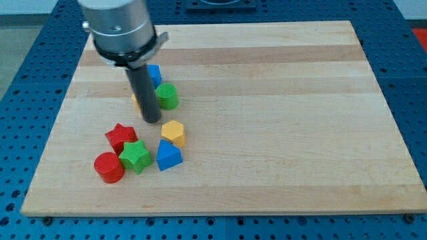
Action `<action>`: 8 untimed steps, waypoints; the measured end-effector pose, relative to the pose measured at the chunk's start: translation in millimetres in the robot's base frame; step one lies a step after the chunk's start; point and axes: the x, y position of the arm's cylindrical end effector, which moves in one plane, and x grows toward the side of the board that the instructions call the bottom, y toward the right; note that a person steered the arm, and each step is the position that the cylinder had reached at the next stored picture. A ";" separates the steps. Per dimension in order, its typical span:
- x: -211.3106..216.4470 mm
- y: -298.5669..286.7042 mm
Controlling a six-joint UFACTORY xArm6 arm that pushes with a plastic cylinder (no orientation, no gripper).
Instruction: Push the heart diagonal to the red star
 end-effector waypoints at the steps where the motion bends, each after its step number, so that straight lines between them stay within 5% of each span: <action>1: -2.9 21.3; 8: -78.9 -66.1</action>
